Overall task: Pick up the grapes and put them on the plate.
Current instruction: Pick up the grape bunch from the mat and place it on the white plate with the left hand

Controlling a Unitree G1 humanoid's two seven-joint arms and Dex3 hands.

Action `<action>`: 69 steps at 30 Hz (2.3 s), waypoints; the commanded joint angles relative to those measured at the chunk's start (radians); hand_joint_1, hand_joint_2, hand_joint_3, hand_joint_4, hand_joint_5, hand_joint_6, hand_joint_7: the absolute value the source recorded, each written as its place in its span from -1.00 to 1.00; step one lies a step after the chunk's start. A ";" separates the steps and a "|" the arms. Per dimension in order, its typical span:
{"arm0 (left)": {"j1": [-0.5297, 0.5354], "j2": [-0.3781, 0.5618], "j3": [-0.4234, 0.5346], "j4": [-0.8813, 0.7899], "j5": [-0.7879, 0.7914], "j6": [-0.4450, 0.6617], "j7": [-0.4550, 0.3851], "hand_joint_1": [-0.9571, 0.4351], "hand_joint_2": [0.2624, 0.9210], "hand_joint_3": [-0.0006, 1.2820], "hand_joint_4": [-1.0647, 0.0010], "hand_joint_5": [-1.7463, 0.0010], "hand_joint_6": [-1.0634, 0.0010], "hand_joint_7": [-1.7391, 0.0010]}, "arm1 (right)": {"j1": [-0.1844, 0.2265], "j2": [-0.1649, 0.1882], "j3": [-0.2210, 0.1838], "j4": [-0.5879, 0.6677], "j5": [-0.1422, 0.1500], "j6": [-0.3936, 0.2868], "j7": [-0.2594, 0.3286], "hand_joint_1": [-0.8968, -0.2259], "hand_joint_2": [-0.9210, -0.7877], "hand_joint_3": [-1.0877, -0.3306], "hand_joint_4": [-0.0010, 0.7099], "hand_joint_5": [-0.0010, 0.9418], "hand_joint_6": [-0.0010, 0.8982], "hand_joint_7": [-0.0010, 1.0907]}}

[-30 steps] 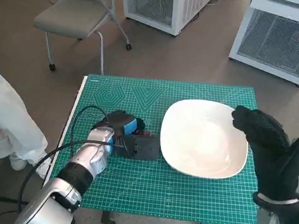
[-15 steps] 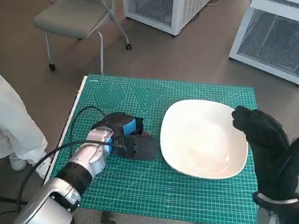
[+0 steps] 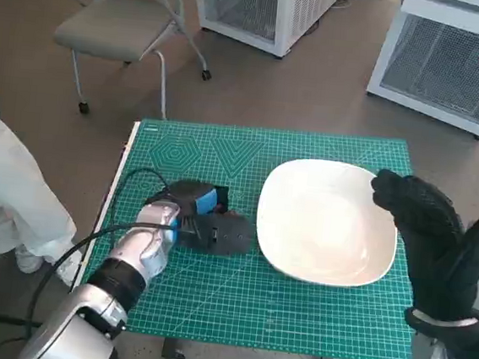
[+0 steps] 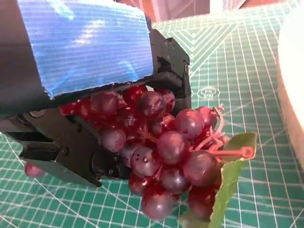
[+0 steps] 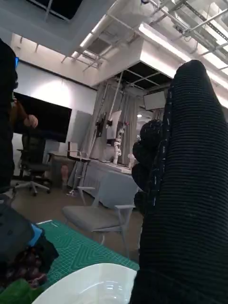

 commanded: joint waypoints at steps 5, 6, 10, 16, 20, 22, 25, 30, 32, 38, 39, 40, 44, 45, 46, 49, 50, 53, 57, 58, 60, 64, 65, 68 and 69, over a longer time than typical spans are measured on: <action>0.050 0.075 0.042 -0.216 -0.022 0.023 -0.046 0.80 0.30 0.12 0.19 -0.84 -0.13 0.32 | 0.003 0.003 0.002 0.022 -0.005 0.001 -0.002 0.35 -1.00 0.35 0.08 0.33 -0.66 0.77; 0.057 0.082 0.047 -0.244 -0.023 0.027 -0.051 0.73 0.35 0.05 0.18 -0.81 -0.10 0.16 | 0.003 0.003 0.002 0.022 -0.005 0.001 -0.002 0.35 -1.00 0.35 0.08 0.33 -0.66 0.77; 0.086 0.112 0.066 -0.350 -0.024 0.042 -0.070 0.47 0.42 -0.10 0.12 -0.71 -0.01 -0.37 | 0.001 0.004 0.003 0.022 -0.004 0.002 -0.002 0.35 -1.00 0.35 0.08 0.33 -0.67 0.77; 0.130 0.157 0.096 -0.512 -0.017 0.061 -0.092 0.39 0.13 0.10 0.18 -0.93 -0.22 -0.28 | -0.001 0.003 0.003 0.021 -0.004 0.003 -0.003 0.35 -1.00 0.35 0.08 0.33 -0.66 0.77; 0.157 0.182 0.122 -0.605 -0.022 0.062 -0.104 0.39 0.21 -0.04 0.08 -0.87 -0.31 -0.17 | -0.003 0.003 0.003 0.024 -0.005 0.002 -0.003 0.35 -1.00 0.35 0.07 0.33 -0.66 0.77; 0.166 0.189 0.133 -0.633 -0.026 0.059 -0.108 0.38 0.30 -0.15 0.03 -0.82 -0.35 -0.11 | -0.003 0.003 0.002 0.025 -0.004 0.001 -0.002 0.35 -1.00 0.35 0.07 0.33 -0.66 0.77; 0.176 0.198 0.150 -0.680 -0.030 0.066 -0.118 0.38 0.48 -0.37 -0.07 -0.73 -0.40 -0.04 | -0.004 0.003 0.002 0.027 -0.004 -0.001 -0.001 0.35 -1.00 0.35 0.07 0.33 -0.67 0.77; 0.194 0.204 0.174 -0.756 -0.029 0.091 -0.137 0.38 0.88 -0.79 -0.19 -0.59 -0.40 -0.03 | -0.007 0.004 0.003 0.035 -0.006 -0.007 -0.001 0.35 -1.00 0.35 0.07 0.33 -0.67 0.77; 0.201 0.205 0.181 -0.781 -0.028 0.098 -0.142 0.38 0.94 -0.86 -0.22 -0.54 -0.36 -0.07 | -0.008 0.004 0.003 0.037 -0.006 -0.008 -0.001 0.35 -1.00 0.35 0.07 0.33 -0.67 0.77; 0.217 0.200 0.193 -0.830 -0.023 0.115 -0.149 0.38 0.99 -0.91 -0.30 -0.42 -0.26 -0.20 | -0.008 0.004 0.004 0.036 -0.004 -0.010 -0.001 0.35 -1.00 0.35 0.07 0.34 -0.66 0.77; 0.218 0.199 0.193 -0.834 -0.023 0.116 -0.149 0.38 0.99 -0.91 -0.30 -0.40 -0.26 -0.21 | -0.008 0.004 0.004 0.036 -0.004 -0.010 -0.001 0.35 -1.00 0.35 0.07 0.34 -0.66 0.77; 0.218 0.198 0.193 -0.836 -0.023 0.117 -0.150 0.38 0.99 -0.91 -0.31 -0.39 -0.25 -0.23 | -0.008 0.004 0.004 0.035 -0.003 -0.010 -0.001 0.35 -1.00 0.35 0.07 0.34 -0.66 0.77; 0.219 0.196 0.193 -0.841 -0.023 0.119 -0.152 0.38 1.00 -0.92 -0.31 -0.37 -0.24 -0.25 | -0.008 0.004 0.004 0.035 -0.003 -0.010 -0.001 0.35 -1.00 0.35 0.07 0.34 -0.66 0.77; 0.219 0.196 0.193 -0.841 -0.023 0.119 -0.152 0.38 1.00 -0.92 -0.31 -0.37 -0.24 -0.25 | -0.008 0.004 0.004 0.035 -0.003 -0.010 0.000 0.35 -1.00 0.35 0.07 0.34 -0.66 0.77; 0.215 0.191 0.192 -0.845 -0.024 0.122 -0.155 0.38 1.00 -0.92 -0.31 -0.37 -0.24 -0.25 | -0.008 0.003 0.003 0.035 -0.002 -0.011 0.000 0.35 -1.00 0.35 0.07 0.34 -0.66 0.77; 0.180 0.155 0.179 -0.874 -0.027 0.140 -0.177 0.38 0.99 -0.93 -0.34 -0.37 -0.27 -0.22 | -0.004 0.002 0.002 0.035 -0.001 -0.013 0.002 0.35 -1.00 0.35 0.07 0.34 -0.66 0.77; 0.167 0.142 0.174 -0.885 -0.027 0.147 -0.186 0.38 0.99 -0.93 -0.35 -0.37 -0.28 -0.21 | -0.003 0.002 0.001 0.035 -0.001 -0.014 0.003 0.35 -1.00 0.35 0.07 0.34 -0.66 0.77; 0.129 0.111 0.159 -0.903 -0.019 0.158 -0.204 0.38 0.98 -0.94 -0.35 -0.39 -0.31 -0.17 | 0.001 0.001 0.001 0.031 0.000 -0.013 0.003 0.35 -1.00 0.35 0.07 0.34 -0.66 0.77; 0.085 0.080 0.141 -0.903 -0.008 0.151 -0.215 0.38 0.99 -0.94 -0.32 -0.44 -0.33 -0.12 | 0.005 0.000 -0.001 0.027 0.001 -0.012 0.003 0.35 -1.00 0.35 0.07 0.34 -0.66 0.77; 0.072 0.073 0.136 -0.900 -0.005 0.145 -0.216 0.38 0.99 -0.93 -0.32 -0.45 -0.33 -0.12 | 0.006 -0.001 -0.001 0.025 0.002 -0.012 0.003 0.35 -1.00 0.35 0.07 0.34 -0.66 0.77; 0.045 0.059 0.124 -0.895 -0.001 0.129 -0.216 0.38 0.99 -0.93 -0.30 -0.47 -0.33 -0.11 | 0.009 -0.002 -0.002 0.021 0.002 -0.011 0.002 0.35 -1.00 0.35 0.07 0.34 -0.66 0.78; -0.008 0.029 0.103 -0.874 -0.001 0.095 -0.214 0.38 0.99 -0.91 -0.25 -0.53 -0.34 -0.07 | 0.016 -0.003 -0.004 0.013 0.004 -0.008 0.001 0.35 -1.00 0.35 0.07 0.34 -0.66 0.78; -0.024 0.018 0.097 -0.864 -0.001 0.088 -0.214 0.38 0.99 -0.90 -0.24 -0.55 -0.32 -0.07 | 0.018 -0.003 -0.006 0.011 0.004 -0.008 0.001 0.35 -1.00 0.35 0.07 0.34 -0.66 0.78; -0.064 -0.007 0.085 -0.836 -0.004 0.072 -0.217 0.38 1.00 -0.86 -0.17 -0.61 -0.29 -0.08 | 0.024 -0.004 -0.009 0.006 0.006 -0.006 0.001 0.35 -1.00 0.35 0.07 0.34 -0.66 0.78; -0.078 -0.016 0.081 -0.825 -0.006 0.068 -0.219 0.38 0.99 -0.85 -0.15 -0.62 -0.29 -0.07 | 0.026 -0.004 -0.010 0.004 0.007 -0.006 0.001 0.35 -1.00 0.35 0.07 0.34 -0.66 0.78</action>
